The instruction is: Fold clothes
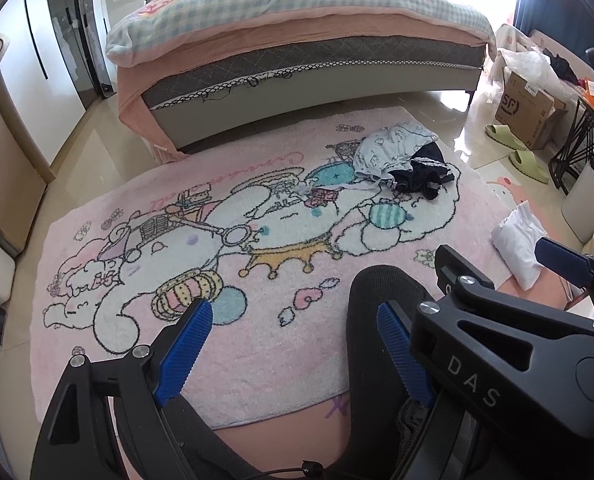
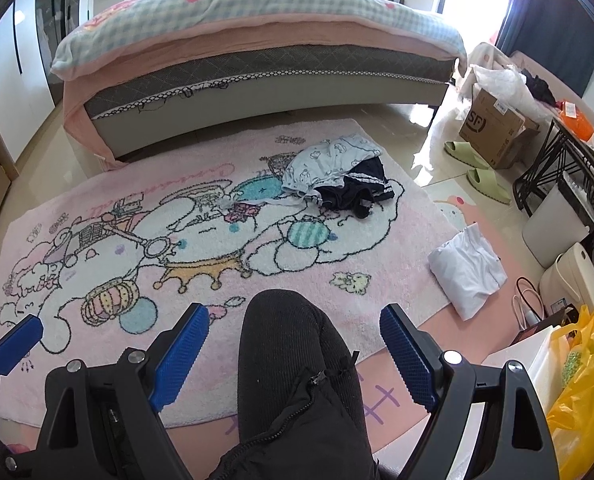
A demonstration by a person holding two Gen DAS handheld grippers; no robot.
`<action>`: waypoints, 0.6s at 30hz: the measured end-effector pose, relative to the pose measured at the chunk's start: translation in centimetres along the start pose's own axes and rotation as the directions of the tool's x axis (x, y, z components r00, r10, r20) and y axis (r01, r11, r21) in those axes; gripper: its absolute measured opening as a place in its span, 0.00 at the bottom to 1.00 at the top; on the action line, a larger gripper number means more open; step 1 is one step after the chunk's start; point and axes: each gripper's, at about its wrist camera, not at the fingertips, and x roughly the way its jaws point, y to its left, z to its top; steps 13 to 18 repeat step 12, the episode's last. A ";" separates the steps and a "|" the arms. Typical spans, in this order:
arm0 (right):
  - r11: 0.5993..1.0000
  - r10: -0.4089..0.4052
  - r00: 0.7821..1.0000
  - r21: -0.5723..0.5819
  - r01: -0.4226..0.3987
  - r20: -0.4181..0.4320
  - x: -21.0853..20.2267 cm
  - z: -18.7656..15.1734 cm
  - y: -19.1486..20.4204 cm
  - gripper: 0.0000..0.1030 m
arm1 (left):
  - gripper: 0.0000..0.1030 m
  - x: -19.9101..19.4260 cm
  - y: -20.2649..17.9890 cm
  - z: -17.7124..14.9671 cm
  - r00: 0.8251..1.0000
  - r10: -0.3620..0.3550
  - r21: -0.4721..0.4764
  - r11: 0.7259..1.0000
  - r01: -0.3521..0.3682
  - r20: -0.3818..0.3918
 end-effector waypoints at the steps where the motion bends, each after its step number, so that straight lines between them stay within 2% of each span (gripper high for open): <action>1: 1.000 0.000 1.000 0.000 0.000 0.000 0.0 0.0 0.0 0.85 | 0.83 0.0 0.0 0.0 1.000 0.000 0.000 1.000 0.000 -0.001; 18: 1.000 0.012 1.000 -0.009 -0.012 -0.001 0.0 0.0 0.4 0.85 | 0.83 -0.1 0.0 -0.1 1.000 -0.007 0.009 1.000 0.007 0.010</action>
